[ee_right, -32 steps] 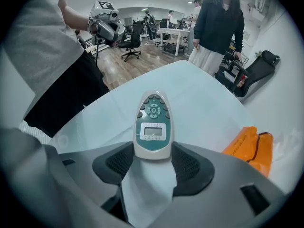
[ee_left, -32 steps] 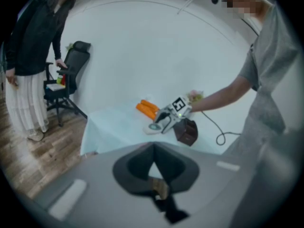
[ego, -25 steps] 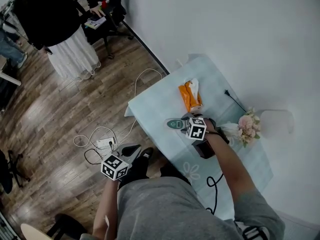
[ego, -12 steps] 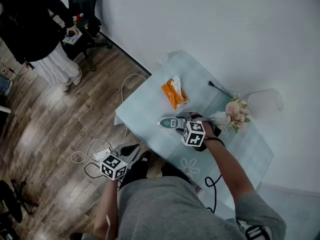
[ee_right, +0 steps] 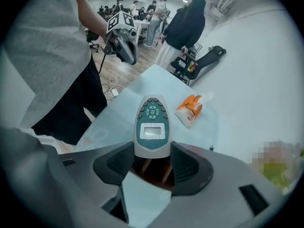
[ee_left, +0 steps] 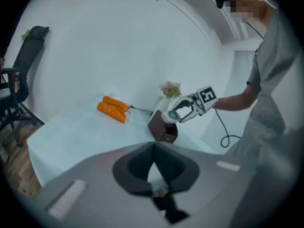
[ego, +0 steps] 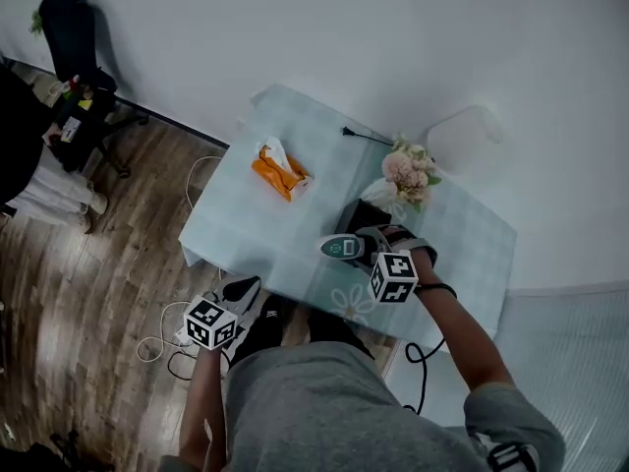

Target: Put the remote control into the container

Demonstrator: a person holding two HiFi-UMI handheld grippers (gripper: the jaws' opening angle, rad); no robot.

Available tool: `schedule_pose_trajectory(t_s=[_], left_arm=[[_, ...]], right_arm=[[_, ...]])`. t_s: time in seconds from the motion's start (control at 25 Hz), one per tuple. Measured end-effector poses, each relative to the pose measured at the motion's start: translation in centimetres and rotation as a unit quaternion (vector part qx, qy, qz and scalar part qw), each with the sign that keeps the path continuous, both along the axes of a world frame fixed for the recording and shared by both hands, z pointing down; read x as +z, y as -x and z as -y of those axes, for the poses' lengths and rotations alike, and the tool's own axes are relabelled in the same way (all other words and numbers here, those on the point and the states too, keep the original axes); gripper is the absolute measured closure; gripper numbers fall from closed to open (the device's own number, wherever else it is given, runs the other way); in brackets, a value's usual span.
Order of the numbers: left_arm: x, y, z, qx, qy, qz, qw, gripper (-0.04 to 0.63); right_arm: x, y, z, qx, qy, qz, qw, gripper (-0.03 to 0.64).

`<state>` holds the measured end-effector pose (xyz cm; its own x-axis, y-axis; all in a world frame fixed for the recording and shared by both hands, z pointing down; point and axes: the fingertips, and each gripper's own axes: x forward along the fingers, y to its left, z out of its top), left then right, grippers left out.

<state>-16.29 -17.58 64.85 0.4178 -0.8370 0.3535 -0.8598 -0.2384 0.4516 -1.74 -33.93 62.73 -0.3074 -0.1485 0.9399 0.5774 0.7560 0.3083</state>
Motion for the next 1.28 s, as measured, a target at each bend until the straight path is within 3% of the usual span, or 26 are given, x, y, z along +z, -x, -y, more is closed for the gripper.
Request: schedule_pose_trajectory(t_s=[0.28, 0.56, 0.68, 0.92, 1.04, 1.28], left_arm=[[0.1, -2.3, 0.7, 0.042, -0.01, -0.012, 0.999, 0.595], [-0.2, -3.9, 0.5, 0.073, -0.014, -0.013, 0.9971, 0.595], [-0.4, -3.9, 0.5, 0.076, -0.018, -0.011, 0.9969, 0.595], [-0.5, -4.5, 0.5, 0.078, -0.022, -0.012, 0.9966, 0.595], [-0.4, -4.9, 0.4, 0.081, -0.023, -0.014, 0.9964, 0.595], [-0.3, -5.0, 0.3, 0.082, -0.023, -0.017, 0.9963, 0.595]], right_arm=[[-4.3, -6.8, 4.2, 0.008, -0.126, -0.065, 0.99, 0.364], [-6.4, -8.0, 7.1, -0.028, -0.247, -0.126, 0.96, 0.364], [-7.5, -7.4, 8.2, -0.05, -0.296, -0.136, 0.944, 0.364], [-8.0, -6.5, 9.1, -0.124, -0.382, -0.178, 0.898, 0.364], [-7.6, -6.1, 9.5, -0.148, -0.407, -0.203, 0.878, 0.364], [-6.0, -5.7, 9.5, -0.179, -0.428, -0.25, 0.85, 0.364]])
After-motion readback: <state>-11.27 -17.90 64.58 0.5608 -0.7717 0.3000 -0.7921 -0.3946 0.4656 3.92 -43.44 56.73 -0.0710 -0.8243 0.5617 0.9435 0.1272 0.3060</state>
